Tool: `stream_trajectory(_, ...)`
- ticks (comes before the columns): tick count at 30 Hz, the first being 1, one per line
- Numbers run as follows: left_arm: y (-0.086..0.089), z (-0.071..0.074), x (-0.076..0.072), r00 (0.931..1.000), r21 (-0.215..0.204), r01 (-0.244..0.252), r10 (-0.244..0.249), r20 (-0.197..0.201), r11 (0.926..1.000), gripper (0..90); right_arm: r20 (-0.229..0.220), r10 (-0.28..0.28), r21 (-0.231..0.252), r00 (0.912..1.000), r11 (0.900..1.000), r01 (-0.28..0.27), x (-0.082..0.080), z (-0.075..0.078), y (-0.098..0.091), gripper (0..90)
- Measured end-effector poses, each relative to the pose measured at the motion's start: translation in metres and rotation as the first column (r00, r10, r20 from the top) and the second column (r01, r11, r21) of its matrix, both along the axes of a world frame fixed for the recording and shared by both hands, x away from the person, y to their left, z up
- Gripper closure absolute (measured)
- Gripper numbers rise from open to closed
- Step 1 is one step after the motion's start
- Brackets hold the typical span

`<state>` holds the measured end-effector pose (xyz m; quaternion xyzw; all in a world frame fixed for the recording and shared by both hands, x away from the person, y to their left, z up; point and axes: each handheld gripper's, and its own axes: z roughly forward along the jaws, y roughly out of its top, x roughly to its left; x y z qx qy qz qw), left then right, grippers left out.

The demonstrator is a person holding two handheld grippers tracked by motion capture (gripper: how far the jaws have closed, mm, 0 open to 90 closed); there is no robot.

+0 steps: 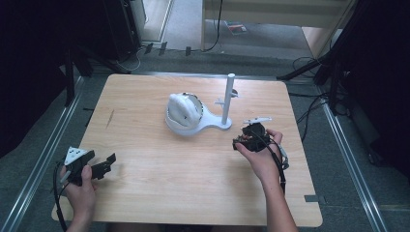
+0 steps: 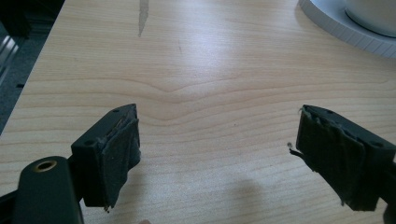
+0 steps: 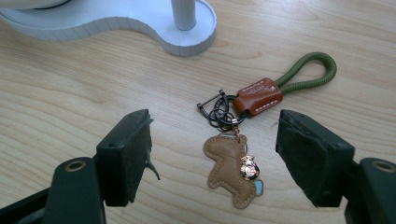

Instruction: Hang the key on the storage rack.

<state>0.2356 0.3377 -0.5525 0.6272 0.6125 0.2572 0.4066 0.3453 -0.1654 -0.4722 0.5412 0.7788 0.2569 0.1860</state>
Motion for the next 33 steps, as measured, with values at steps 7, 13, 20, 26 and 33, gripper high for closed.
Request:
stream_trajectory(7, 0.0, 0.0, 0.001, 1.0, -0.004, -0.001, 0.001, -0.008, 1.0, 14.3, -0.028, -0.032, -0.019, 0.9991, 0.9993, 0.031, 0.008, -0.008, -0.007, 33.4)
stream_trajectory(13, 0.0, 0.0, 0.001, 0.9999, -0.003, 0.0, 0.0, -0.012, 1.0, 14.3, -0.078, -0.05, -0.036, 0.9957, 0.9982, 0.048, 0.014, -0.014, -0.014, 40.3)
stream_trajectory(20, -0.001, 0.0, 0.001, 0.9999, -0.001, 0.002, -0.002, -0.013, 1.0, 14.3, -0.085, -0.067, -0.029, 0.9941, 0.9975, 0.064, 0.019, -0.02, -0.015, 43.3)
stream_trajectory(26, 0.0, 0.0, 0.001, 0.9999, -0.002, 0.003, -0.003, -0.015, 1.0, 14.3, -0.1, -0.118, -0.015, 0.988, 0.993, 0.117, 0.033, -0.021, -0.015, 44.8)
stream_trajectory(33, 0.0, 0.0, 0.001, 0.9999, -0.005, 0.004, -0.004, -0.014, 1.0, 14.3, -0.137, -0.189, -0.005, 0.9724, 0.9818, 0.19, 0.052, -0.025, -0.012, 46.1)
